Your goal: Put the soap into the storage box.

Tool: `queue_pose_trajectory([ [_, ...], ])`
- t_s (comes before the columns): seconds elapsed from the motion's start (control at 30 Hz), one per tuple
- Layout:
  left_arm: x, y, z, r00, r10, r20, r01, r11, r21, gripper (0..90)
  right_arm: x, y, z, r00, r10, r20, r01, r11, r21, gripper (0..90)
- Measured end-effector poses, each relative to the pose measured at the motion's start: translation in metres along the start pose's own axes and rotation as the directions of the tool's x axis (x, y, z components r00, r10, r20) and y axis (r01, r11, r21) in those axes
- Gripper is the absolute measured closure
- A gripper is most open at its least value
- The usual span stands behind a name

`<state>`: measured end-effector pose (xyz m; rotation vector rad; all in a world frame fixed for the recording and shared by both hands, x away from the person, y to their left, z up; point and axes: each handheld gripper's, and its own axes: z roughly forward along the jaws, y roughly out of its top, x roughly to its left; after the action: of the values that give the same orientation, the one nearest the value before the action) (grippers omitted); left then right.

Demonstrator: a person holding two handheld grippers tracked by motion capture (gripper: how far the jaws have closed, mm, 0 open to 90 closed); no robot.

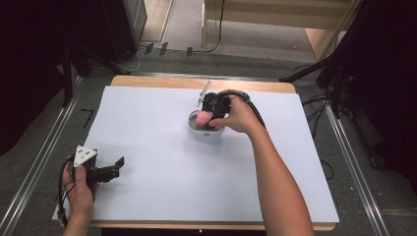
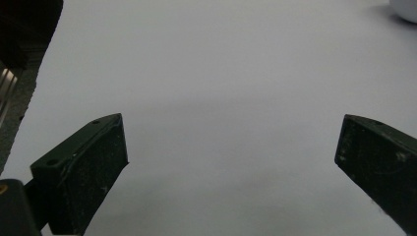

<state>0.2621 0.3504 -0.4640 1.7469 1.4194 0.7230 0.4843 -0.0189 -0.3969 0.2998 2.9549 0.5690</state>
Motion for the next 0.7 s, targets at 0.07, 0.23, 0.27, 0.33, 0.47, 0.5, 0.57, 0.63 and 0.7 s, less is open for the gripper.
queue_pose_trajectory([
  [0.07, 0.0, 0.0, 0.0, 1.0, 0.0, 0.0, 0.0, 1.0, 0.0, 0.0, -0.001, 0.001, -0.004, 0.9981, 0.059, -0.02, -0.06, 0.997, -0.047, 33.2],
  [0.23, 0.0, 0.0, 0.0, 1.0, 0.0, 0.001, 0.0, 1.0, 0.0, 0.0, 0.0, 0.001, -0.013, 0.9959, 0.09, -0.004, -0.09, 0.994, -0.066, 32.4],
  [0.27, 0.0, 0.0, 0.0, 1.0, 0.0, 0.001, 0.0, 1.0, 0.0, 0.0, 0.0, 0.001, -0.013, 0.9959, 0.09, -0.004, -0.09, 0.994, -0.066, 32.4],
  [0.33, 0.0, 0.0, 0.0, 1.0, 0.0, -0.001, 0.0, 1.0, 0.0, 0.0, 0.0, 0.0, -0.015, 0.9955, 0.093, 0.021, -0.092, 0.995, -0.045, 32.3],
  [0.47, 0.0, 0.0, 0.0, 1.0, 0.0, 0.0, 0.0, 1.0, 0.001, 0.0, 0.006, -0.001, -0.019, 0.9937, 0.111, 0.018, -0.11, 0.993, -0.043, 30.9],
  [0.5, 0.0, 0.0, 0.0, 1.0, 0.0, 0.0, 0.0, 1.0, 0.001, 0.0, 0.006, -0.001, -0.019, 0.9937, 0.111, 0.018, -0.11, 0.993, -0.043, 30.9],
  [0.57, 0.0, 0.0, 0.0, 1.0, 0.0, -0.001, 0.0, 1.0, 0.001, 0.0, 0.009, -0.002, -0.02, 0.9951, 0.096, 0.024, -0.095, 0.995, -0.039, 30.3],
  [0.63, 0.0, 0.0, 0.0, 1.0, 0.001, -0.001, -0.001, 1.0, 0.001, 0.0, 0.011, -0.003, -0.02, 0.9959, 0.085, 0.031, -0.083, 0.995, -0.052, 30.4],
  [0.7, 0.0, 0.0, 0.0, 1.0, 0.001, -0.002, -0.001, 1.0, 0.001, 0.0, 0.013, -0.005, -0.022, 0.9951, 0.094, 0.03, -0.092, 0.994, -0.059, 30.4],
])
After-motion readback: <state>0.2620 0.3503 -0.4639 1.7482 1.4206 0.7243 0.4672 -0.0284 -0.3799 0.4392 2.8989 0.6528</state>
